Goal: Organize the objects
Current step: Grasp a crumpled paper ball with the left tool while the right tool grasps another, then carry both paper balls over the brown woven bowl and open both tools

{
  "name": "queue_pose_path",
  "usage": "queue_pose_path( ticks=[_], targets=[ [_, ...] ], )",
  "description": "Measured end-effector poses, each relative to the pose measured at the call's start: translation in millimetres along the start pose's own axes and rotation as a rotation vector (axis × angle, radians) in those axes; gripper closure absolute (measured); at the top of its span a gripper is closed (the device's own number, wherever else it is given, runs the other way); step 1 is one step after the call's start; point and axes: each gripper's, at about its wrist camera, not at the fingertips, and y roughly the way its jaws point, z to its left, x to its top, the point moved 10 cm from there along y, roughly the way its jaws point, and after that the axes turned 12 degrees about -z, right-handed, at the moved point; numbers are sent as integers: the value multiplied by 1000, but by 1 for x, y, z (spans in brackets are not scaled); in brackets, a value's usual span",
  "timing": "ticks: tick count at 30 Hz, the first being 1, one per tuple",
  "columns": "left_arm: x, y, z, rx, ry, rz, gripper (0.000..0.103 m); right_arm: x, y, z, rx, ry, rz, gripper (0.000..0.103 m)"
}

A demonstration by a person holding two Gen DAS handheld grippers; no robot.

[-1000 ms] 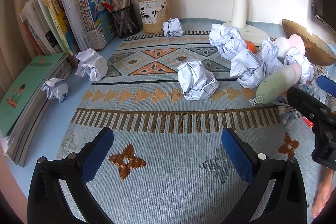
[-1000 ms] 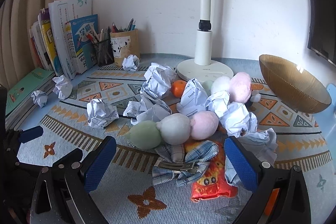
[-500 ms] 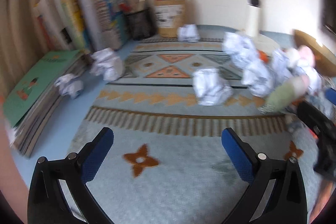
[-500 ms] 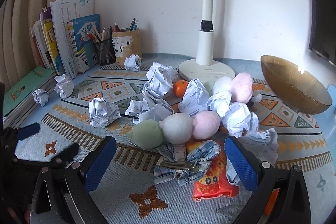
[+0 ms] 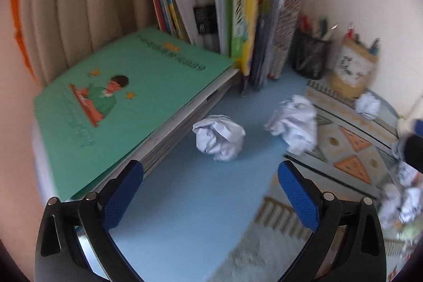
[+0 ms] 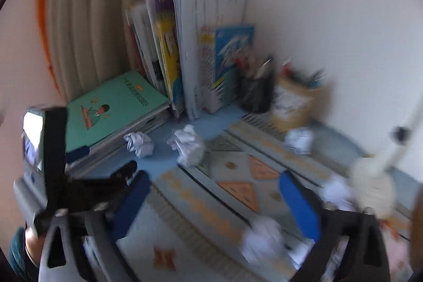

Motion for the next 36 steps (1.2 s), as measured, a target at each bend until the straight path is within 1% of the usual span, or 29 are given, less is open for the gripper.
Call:
queue_pose_path(
  ticks=[1, 4, 7, 8, 9, 10, 11, 12, 13, 14, 15, 16, 17, 19, 21, 22, 23, 24, 26, 27, 28, 30, 31, 33, 34, 35, 36],
  targets=[
    [-1, 9, -1, -3, -5, 14, 4, -1, 28, 6, 49, 38, 57, 35],
    [2, 26, -6, -3, 4, 14, 5, -9, 84, 16, 143, 142, 176, 35],
    [3, 38, -12, -6, 19, 27, 5, -18, 122, 23, 198, 242, 260, 35],
    [4, 40, -16, -11, 27, 24, 11, -20, 129, 25, 205, 258, 271, 35],
    [4, 41, -20, -20, 37, 24, 24, -22, 137, 26, 203, 260, 282, 35],
    [1, 45, -24, -10, 60, 38, 28, -26, 147, 25, 186, 256, 297, 35],
    [-1, 47, -24, 1, 69, 44, 35, -30, 155, 25, 176, 259, 312, 35],
    [-2, 49, -23, 8, 68, 43, 39, -35, 160, 27, 184, 270, 325, 38],
    [-5, 52, -22, 0, 58, 50, 54, -40, 164, 28, 196, 296, 336, 44],
    [-7, 53, -21, -18, 41, 62, 58, -43, 165, 27, 195, 313, 342, 55],
    [-7, 52, -20, -43, 18, 61, 59, -45, 164, 25, 190, 323, 338, 56],
    [-3, 48, -20, -85, -9, 41, 59, -44, 160, 23, 190, 330, 319, 56],
    [-1, 42, -19, -110, -23, 18, 59, -43, 155, 19, 176, 335, 305, 56],
    [2, 22, -25, -162, -43, -10, 59, -41, 139, 9, 167, 360, 279, 57],
    [7, -2, -35, -211, -48, -38, 59, -38, 116, -3, 168, 414, 260, 57],
    [12, -24, -47, -242, -32, -70, 59, -36, 99, -11, 172, 446, 246, 57],
    [17, -39, -56, -257, -15, -92, 59, -34, 80, -18, 178, 462, 229, 57],
    [21, -57, -68, -272, 5, -113, 59, -33, 52, -29, 178, 474, 199, 57],
    [26, -100, -105, -337, 41, -152, 59, -34, 10, -50, 154, 485, 160, 57],
    [28, -121, -130, -389, 56, -162, 59, -36, -15, -66, 132, 488, 135, 57],
    [30, -133, -148, -425, 63, -165, 59, -40, -47, -90, 91, 493, 102, 56],
    [29, -164, -200, -519, 86, -160, 59, -48, -95, -133, 9, 500, 51, 56],
    [28, -182, -235, -584, 99, -155, 59, -55, -126, -160, -51, 497, 19, 56],
    [24, -206, -285, -658, 116, -144, 58, -67, -186, -220, -212, 478, -38, 56],
    [20, -218, -317, -678, 126, -133, 58, -75, -224, -254, -319, 459, -74, 55],
    [14, -227, -339, -696, 138, -124, 58, -81, -249, -277, -397, 446, -93, 55],
    [5, -239, -367, -736, 157, -113, 58, -87, -273, -302, -476, 438, -106, 55]
  ],
)
